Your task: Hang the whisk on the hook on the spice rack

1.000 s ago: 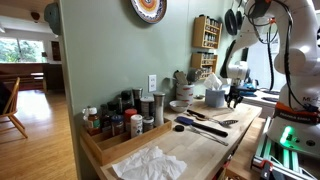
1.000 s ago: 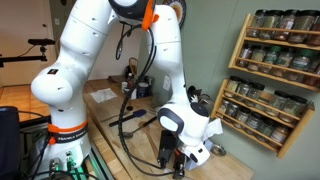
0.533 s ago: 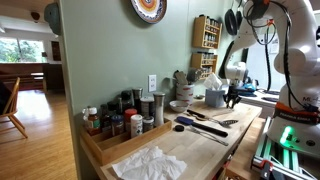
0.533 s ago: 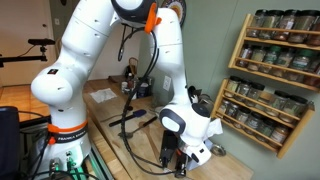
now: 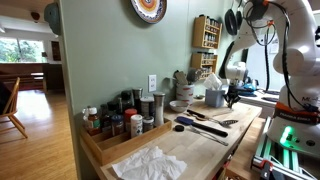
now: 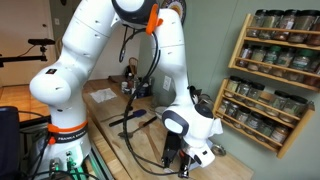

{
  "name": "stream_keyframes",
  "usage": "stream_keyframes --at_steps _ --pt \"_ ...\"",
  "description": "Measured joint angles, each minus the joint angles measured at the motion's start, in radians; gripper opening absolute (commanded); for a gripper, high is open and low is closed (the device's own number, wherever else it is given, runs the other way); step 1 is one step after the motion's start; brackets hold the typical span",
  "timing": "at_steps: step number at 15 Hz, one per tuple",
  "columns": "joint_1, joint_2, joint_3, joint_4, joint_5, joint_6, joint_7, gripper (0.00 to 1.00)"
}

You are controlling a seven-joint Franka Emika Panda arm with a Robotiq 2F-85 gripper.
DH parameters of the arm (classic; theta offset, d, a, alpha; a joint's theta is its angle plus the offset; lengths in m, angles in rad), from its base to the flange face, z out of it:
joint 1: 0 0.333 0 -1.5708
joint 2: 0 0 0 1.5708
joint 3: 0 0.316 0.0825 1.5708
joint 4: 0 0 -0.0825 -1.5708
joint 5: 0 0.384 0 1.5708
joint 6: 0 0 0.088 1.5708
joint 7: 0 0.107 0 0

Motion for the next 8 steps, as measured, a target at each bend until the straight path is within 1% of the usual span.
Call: stream_keyframes --at_steps 1,2,3,5,8 --pt "-0.003 0.003 0.000 0.003 -0.007 0.000 0.011 0.03" --pt "-0.007 0.005 0.000 0.004 -0.017 0.001 0.020 0.00" --pt "-0.010 0.006 -0.001 0.005 -0.028 0.002 0.028 0.02" --pt "-0.022 0.004 -0.003 0.006 -0.049 0.002 0.035 0.02" --pt "-0.061 -0.029 -0.006 0.001 -0.076 0.000 0.017 0.02"
